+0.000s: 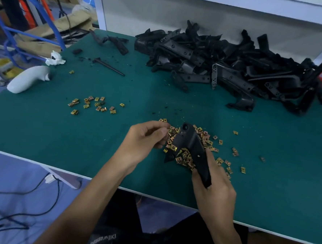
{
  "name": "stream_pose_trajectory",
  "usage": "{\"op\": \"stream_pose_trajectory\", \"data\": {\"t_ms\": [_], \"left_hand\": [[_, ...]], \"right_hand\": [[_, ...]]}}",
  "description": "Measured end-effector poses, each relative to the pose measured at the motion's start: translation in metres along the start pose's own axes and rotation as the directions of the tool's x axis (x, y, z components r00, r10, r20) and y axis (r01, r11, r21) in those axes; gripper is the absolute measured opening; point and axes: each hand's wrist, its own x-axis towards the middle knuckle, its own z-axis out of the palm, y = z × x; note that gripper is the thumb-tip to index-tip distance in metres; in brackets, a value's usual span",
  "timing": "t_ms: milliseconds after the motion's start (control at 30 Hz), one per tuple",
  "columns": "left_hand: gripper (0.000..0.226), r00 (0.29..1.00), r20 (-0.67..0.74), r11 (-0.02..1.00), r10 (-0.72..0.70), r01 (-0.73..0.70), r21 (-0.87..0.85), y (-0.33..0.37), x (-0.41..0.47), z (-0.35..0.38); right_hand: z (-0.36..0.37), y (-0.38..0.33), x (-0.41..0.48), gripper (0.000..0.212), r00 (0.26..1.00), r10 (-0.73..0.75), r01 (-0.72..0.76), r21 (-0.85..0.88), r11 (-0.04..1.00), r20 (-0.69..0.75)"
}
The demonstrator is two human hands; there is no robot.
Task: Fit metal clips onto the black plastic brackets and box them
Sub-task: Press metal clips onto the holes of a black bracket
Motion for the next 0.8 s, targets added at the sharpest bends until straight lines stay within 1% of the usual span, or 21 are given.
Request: {"op": "stream_pose_trajectory", "data": {"t_ms": [67,133,233,333,400,500,600,800], "left_hand": [[0.008,1.000,-0.018,1.000,0.001,-0.002,-0.018,-0.001,0.001,0.002],[0.007,1.000,-0.004,1.000,0.014,-0.014,-0.025,-0.002,0.001,0.004],[0.015,0.998,0.044,0.999,0.036,-0.036,-0.006,0.000,0.002,0.006],[0.027,0.996,0.076,0.998,0.037,-0.033,-0.056,0.004,0.001,0.008],[0.029,0.995,0.090,0.998,0.033,-0.027,-0.065,0.006,0.001,0.009],[0.025,0.995,0.098,0.999,0.031,-0.029,-0.020,0.006,0.002,0.008],[0.025,0.991,0.132,1.000,0.023,-0.023,0.000,0.006,0.002,0.006],[0.034,0.976,0.212,0.978,0.042,-0.083,0.190,0.021,0.009,-0.010]], "right_hand": [[0.000,0.000,0.000,0.069,1.000,-0.004,0.004,-0.003,1.000,-0.001],[0.000,0.000,0.000,0.068,1.000,-0.002,0.002,-0.001,1.000,0.001],[-0.001,0.000,0.000,0.069,1.000,0.003,-0.003,-0.006,1.000,0.011],[0.000,-0.001,0.000,0.069,1.000,0.002,-0.002,-0.019,1.000,0.014],[0.000,-0.003,0.000,0.067,1.000,0.004,-0.004,-0.024,1.000,0.012],[0.000,-0.004,0.001,0.068,1.000,-0.008,0.008,-0.028,1.000,0.007],[0.000,-0.004,0.000,0.071,1.000,-0.027,0.027,-0.046,0.999,0.000],[-0.001,-0.001,0.002,0.073,0.999,-0.044,0.045,-0.043,0.998,0.025]]}}
